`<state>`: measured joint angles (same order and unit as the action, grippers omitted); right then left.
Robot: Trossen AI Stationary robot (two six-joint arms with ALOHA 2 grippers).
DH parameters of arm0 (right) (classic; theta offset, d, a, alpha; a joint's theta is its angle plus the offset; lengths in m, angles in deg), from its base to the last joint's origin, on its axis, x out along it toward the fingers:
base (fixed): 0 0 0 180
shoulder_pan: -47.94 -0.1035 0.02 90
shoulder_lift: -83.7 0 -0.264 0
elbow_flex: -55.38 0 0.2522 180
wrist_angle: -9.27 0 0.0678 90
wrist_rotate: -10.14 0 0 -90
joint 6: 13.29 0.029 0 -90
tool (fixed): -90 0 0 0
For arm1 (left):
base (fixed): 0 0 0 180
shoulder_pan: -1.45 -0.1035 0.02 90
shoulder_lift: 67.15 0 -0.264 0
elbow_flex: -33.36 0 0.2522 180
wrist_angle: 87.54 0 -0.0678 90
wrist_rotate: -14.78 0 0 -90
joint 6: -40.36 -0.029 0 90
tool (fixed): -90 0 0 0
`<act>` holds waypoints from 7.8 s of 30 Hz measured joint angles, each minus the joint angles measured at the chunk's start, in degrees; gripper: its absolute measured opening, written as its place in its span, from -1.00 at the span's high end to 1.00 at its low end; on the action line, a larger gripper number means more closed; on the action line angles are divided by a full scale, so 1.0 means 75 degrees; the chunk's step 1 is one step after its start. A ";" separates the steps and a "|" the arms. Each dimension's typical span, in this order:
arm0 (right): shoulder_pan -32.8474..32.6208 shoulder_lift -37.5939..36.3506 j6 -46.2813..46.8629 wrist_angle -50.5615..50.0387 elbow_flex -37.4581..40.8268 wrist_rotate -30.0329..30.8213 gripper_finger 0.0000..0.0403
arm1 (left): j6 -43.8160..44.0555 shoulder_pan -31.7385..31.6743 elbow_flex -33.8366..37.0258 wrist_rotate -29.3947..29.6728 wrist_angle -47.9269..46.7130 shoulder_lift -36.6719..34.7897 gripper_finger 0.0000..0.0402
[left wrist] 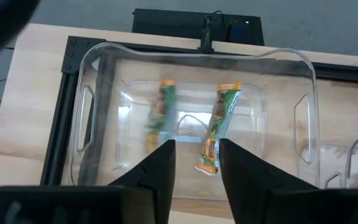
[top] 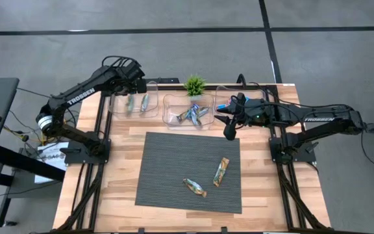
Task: Pick and place Granola Bars by type
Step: Put the yellow granola bar into the left transparent bin
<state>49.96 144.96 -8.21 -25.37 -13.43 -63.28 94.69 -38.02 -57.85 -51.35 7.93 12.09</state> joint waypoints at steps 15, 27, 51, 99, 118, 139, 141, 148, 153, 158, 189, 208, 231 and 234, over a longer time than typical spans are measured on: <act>-0.0028 -0.0060 -0.0012 -0.0007 0.0000 -0.0027 0.41 | 0.0008 0.0762 0.0000 0.0051 0.0626 -0.0003 0.38; -0.0246 -0.0089 0.0001 -0.0008 -0.0009 -0.0363 0.41 | 0.0321 0.3401 -0.0003 -0.0550 0.3052 -0.0006 0.38; -0.2024 -0.0134 0.1451 -0.4181 -0.1404 -0.2664 0.41 | -0.0811 0.7850 -0.0012 -0.2593 0.7342 0.1803 0.56; -0.3853 0.0034 0.2436 -0.4943 -0.1361 -0.2514 0.41 | -0.5969 0.7834 -0.2760 -0.2884 0.3467 0.6391 -0.14; -0.3853 0.0031 0.1874 -0.4748 -0.1361 -0.2538 0.41 | -0.4472 0.7834 -0.3408 -0.3213 0.3315 0.6395 0.84; -0.3245 -0.0419 -0.0150 -0.2627 -0.1361 -0.1891 0.41 | -0.3474 0.6863 -0.7391 0.0209 -0.2444 0.5925 0.78; -0.3070 -0.0510 -0.0262 -0.2601 -0.1361 -0.1886 0.41 | -0.3286 0.6663 -0.7122 0.0348 -0.2604 0.5461 0.77; -0.2452 -0.0677 -0.0533 -0.2473 -0.1361 -0.1789 0.41 | -0.2714 0.5754 -0.5684 0.1208 -0.2560 0.3403 0.84; -0.1944 -0.0621 -0.0542 -0.2130 -0.1364 -0.1792 0.41 | -0.1771 0.4741 -0.3947 0.1276 -0.2584 0.1940 0.81; -0.1450 -0.0613 -0.0543 -0.2119 -0.1361 -0.1789 0.41 | -0.1066 0.3761 -0.2103 0.1100 -0.2545 0.0694 0.82; 0.0111 -0.0610 0.0688 -0.2124 -0.1361 -0.1195 0.41 | -0.2725 -0.0834 0.1766 -0.1197 0.1659 -0.0868 0.38; 0.0085 -0.0610 0.0739 -0.2320 -0.1361 -0.1293 0.41 | -0.2472 0.0923 0.1637 -0.2611 0.2989 -0.0866 0.21; 0.0085 -0.0607 0.0455 -0.2896 -0.1361 -0.1443 0.41 | 0.0641 0.5638 -0.0363 -0.0447 0.4089 0.0506 0.41; 0.0085 -0.0607 0.0449 -0.3121 -0.1361 -0.1445 0.41 | 0.0617 0.5882 -0.1126 -0.0415 0.3976 0.1259 0.51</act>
<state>50.60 140.41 -4.84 -48.78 -23.63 -74.12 99.32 6.10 -66.29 -54.46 37.75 21.53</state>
